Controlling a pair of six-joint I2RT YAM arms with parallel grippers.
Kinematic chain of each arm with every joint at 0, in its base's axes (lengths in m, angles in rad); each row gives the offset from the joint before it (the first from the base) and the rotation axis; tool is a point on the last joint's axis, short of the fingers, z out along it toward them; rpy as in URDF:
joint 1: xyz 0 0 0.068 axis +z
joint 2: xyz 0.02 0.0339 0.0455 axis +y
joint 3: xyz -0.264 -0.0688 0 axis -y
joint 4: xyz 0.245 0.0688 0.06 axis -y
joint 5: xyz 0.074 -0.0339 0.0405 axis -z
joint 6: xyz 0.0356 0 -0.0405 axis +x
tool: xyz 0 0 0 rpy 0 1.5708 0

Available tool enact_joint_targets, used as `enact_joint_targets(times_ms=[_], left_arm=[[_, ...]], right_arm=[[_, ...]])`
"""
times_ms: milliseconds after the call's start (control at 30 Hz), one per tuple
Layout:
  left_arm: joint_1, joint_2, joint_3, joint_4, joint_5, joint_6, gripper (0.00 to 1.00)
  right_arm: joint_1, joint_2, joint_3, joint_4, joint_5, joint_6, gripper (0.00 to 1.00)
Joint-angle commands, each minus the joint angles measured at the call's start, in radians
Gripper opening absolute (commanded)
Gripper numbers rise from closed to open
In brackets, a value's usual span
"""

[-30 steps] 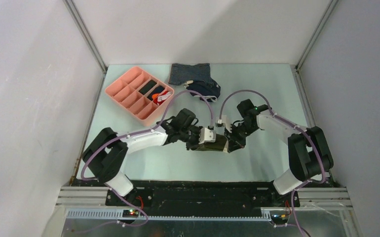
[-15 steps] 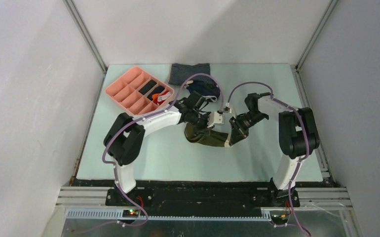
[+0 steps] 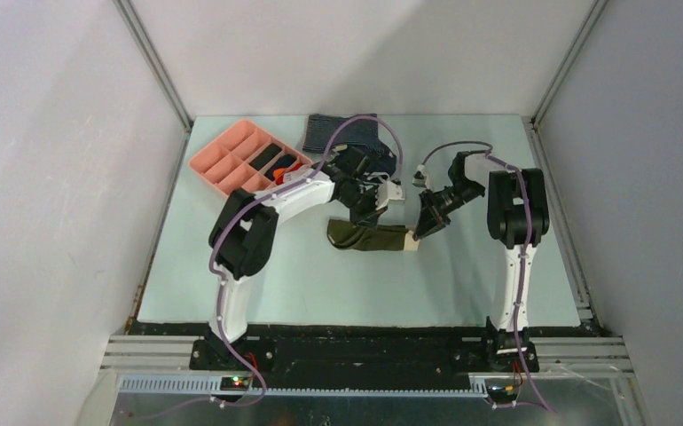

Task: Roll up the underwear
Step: Fold the underwear at the center of the board.

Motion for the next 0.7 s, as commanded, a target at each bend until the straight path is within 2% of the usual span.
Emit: enact_joint_targets(times_ms=[0,167,267,400,667], left_arm=[[0.021,0.046,0.099,-0.045,0.038,-0.075,0.00],[0.029,0.078,0.151,-0.076,0.046,-0.099,0.00],[0.036,0.076,0.148,-0.080,0.057,-0.103,0.00],[0.041,0.062,0.117,-0.111,0.090,-0.111,0.00],[0.039,-0.056,-0.095,-0.108,0.224,-0.182,0.00]], right_arm=[[-0.017,0.069,0.112,-0.089,-0.038,0.101,0.00],[-0.022,0.116,0.199,-0.133,-0.062,0.114,0.00],[-0.005,0.096,0.197,-0.117,-0.043,0.120,0.00],[0.030,0.052,0.137,-0.099,-0.026,0.111,0.00],[0.066,-0.048,-0.097,-0.136,-0.067,0.068,0.00]])
